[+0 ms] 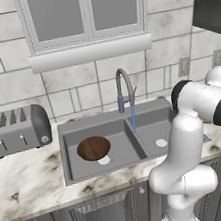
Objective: Rinse each bowl for a few seconds and place them down in the sink or on the counter.
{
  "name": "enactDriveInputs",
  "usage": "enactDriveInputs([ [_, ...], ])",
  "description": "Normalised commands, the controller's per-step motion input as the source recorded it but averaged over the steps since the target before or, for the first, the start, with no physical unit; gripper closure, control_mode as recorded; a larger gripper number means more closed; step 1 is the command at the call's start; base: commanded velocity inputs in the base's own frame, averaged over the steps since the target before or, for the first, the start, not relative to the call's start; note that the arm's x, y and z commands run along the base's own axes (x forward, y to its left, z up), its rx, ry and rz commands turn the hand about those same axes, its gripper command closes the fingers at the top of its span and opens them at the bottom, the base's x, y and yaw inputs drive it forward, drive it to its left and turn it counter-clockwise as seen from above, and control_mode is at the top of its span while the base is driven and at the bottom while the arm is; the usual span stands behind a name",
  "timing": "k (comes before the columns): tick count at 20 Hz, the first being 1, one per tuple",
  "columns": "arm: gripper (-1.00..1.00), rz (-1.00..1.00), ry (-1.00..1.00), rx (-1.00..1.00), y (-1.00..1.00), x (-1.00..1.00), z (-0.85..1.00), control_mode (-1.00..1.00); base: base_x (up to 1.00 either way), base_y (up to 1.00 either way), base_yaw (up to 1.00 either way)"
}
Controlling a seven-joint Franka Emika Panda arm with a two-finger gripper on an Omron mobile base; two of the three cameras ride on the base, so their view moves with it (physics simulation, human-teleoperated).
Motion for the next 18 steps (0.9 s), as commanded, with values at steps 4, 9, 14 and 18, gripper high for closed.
enactDriveInputs([
  [4,-1.00,-0.04,-0.19,-0.02,0.15,-0.22,0.28,-1.00,0.00,0.00,0.00],
  [9,-1.00,-0.04,-0.18,-0.02,0.17,-0.20,0.29,-1.00,0.00,0.00,0.00],
  [14,-1.00,-0.04,-0.17,-0.01,0.17,-0.20,0.31,-1.00,0.00,0.00,0.00],
  [18,-1.00,-0.04,-0.14,0.00,0.11,-0.23,0.32,-1.00,0.00,0.00,0.00],
])
